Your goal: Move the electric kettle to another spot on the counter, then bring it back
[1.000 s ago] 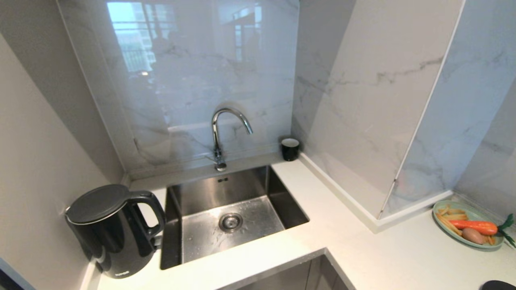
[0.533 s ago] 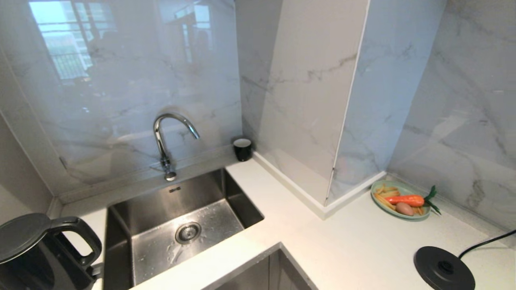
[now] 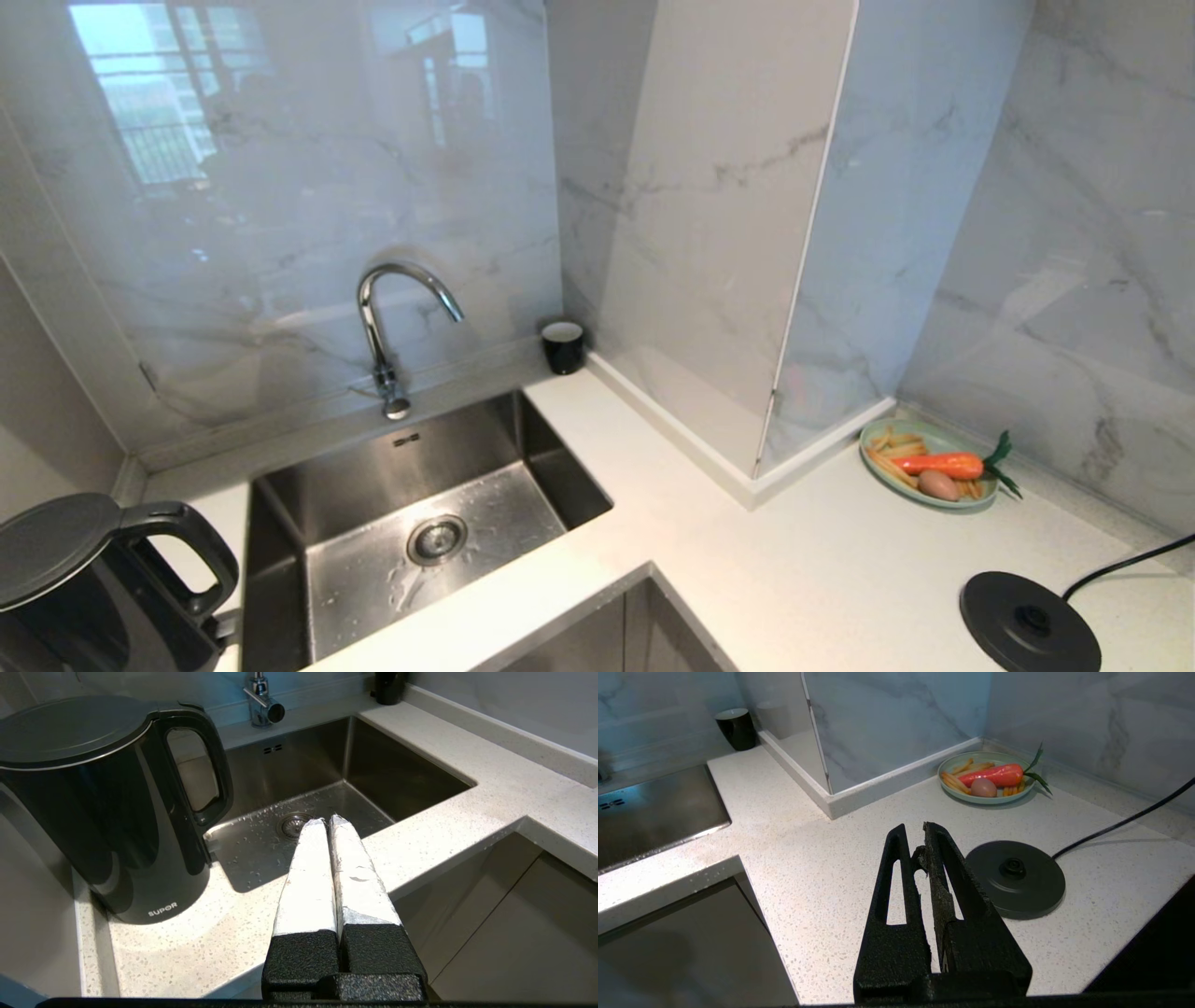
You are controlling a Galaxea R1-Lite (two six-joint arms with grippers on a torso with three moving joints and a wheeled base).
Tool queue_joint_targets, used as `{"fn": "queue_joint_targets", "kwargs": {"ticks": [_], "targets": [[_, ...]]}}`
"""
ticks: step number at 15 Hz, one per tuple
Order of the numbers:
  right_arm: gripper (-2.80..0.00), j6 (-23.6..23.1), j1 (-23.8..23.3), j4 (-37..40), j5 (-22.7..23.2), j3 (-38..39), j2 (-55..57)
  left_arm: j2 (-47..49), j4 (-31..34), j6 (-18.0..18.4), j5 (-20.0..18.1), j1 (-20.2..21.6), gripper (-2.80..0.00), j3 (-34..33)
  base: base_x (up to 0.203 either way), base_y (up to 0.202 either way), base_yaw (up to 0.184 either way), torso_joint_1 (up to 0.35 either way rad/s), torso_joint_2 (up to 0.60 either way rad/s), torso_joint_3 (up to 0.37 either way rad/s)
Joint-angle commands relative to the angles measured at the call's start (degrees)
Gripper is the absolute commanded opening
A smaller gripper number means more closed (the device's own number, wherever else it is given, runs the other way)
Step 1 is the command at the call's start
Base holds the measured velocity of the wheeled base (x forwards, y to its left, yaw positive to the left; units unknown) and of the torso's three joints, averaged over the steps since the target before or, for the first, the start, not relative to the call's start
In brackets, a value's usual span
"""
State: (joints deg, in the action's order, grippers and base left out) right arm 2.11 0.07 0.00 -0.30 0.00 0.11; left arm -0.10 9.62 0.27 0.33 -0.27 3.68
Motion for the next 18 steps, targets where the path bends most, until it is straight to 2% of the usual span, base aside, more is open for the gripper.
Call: {"fn": "queue_joint_targets", "kwargs": {"ticks": [1, 8, 18], "targets": [[-2.8, 0.0, 0.0, 0.0, 0.0, 0.0, 0.0, 0.1, 0.0, 0.0, 0.0, 0.0, -2.8, 0.0, 0.092, 0.0, -0.001, -0.017, -0.01, 0.002], [-2.8, 0.0, 0.0, 0.0, 0.0, 0.0, 0.0, 0.1, 0.0, -0.1, 0.0, 0.0, -2.8, 0.0, 0.18, 0.0, 0.001, 0.009, 0.0, -0.001], [-2.8, -0.1, 0.0, -0.1, 0.0, 0.0, 0.0, 0.0, 0.0, -0.8, 0.0, 0.1, -2.8, 0.0, 0.0, 0.0, 0.0, 0.0, 0.0, 0.0]]}}
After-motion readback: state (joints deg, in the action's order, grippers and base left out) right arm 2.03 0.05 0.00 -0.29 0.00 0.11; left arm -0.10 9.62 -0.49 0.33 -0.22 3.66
